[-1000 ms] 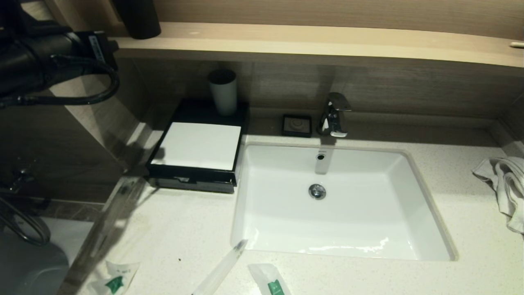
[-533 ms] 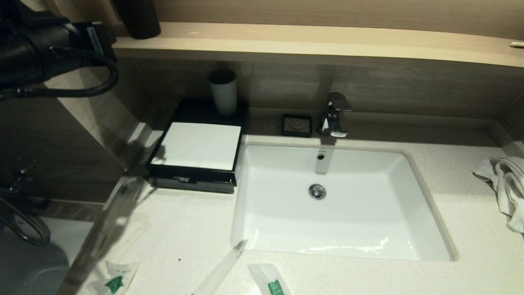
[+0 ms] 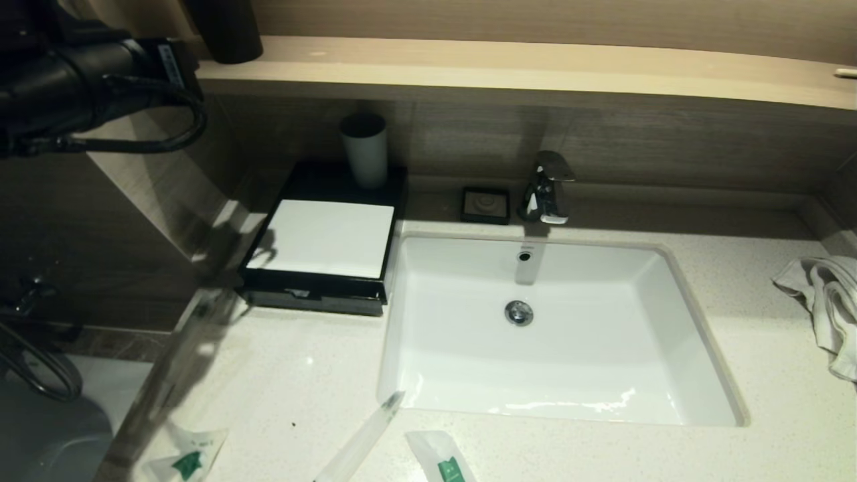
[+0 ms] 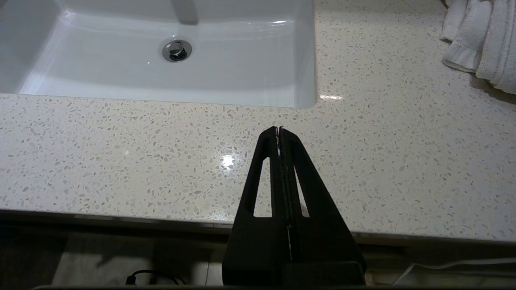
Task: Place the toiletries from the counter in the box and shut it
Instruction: Pick up the cup
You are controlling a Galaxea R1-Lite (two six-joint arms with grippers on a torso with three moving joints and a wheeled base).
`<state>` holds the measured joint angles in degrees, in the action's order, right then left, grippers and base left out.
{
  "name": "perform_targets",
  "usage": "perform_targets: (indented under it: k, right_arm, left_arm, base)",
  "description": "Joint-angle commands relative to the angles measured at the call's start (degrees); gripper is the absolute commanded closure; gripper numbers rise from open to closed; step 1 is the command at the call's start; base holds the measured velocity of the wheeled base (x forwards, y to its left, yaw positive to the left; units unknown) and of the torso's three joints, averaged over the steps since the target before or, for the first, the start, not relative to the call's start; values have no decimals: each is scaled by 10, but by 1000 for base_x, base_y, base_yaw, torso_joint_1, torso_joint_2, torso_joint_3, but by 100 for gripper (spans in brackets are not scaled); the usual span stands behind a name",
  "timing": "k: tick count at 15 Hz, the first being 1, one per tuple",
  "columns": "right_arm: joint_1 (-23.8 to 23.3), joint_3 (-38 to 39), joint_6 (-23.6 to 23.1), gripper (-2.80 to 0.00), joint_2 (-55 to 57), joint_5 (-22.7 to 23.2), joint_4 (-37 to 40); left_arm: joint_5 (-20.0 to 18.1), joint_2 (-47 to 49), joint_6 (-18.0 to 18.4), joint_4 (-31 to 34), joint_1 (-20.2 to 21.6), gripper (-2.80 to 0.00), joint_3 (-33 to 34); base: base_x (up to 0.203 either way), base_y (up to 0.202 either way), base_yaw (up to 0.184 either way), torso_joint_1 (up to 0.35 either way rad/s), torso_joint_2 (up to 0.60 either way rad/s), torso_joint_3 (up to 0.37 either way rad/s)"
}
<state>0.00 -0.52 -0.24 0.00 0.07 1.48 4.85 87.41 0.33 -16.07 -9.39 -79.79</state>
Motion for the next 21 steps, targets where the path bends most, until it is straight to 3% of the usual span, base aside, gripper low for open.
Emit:
perform_targets:
  k: [1,2,21]
  right_arm:
    - [0,0,0,0,0,-1,0]
    - [0,0,0,0,0,0,0]
    - [0,0,0,0,0,0,0]
  left_arm:
    - [1,7,0,-1,0,0,-9]
    - [1,8,1,-2,0,-280,-9]
    - [13,100,-2,-63,-1,-280,-81]
  base:
    - [0,0,0,0,0,0]
    - [0,0,0,0,0,0]
    - [0,0,0,0,0,0]
